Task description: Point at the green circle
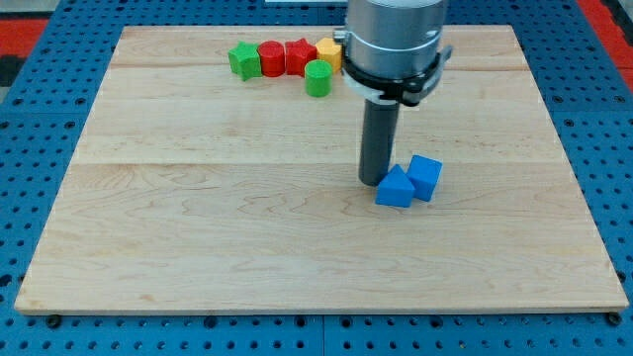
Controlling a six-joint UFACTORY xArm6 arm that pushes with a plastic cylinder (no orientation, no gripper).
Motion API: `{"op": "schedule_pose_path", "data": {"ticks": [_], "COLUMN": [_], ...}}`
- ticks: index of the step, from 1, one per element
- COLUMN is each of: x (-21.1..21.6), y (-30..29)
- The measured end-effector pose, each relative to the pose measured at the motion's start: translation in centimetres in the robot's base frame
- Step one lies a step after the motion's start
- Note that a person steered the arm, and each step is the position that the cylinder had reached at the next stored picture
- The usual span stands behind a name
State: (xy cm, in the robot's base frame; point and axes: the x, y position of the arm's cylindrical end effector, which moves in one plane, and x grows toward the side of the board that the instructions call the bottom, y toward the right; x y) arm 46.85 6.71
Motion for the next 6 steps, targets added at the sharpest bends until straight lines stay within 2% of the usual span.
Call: {"op": "schedule_pose_path", "data": {"ticks": [2,5,6], "x": [-1.1,-12.1,-14.2], "y": [0.5,0.5,-1.6]}}
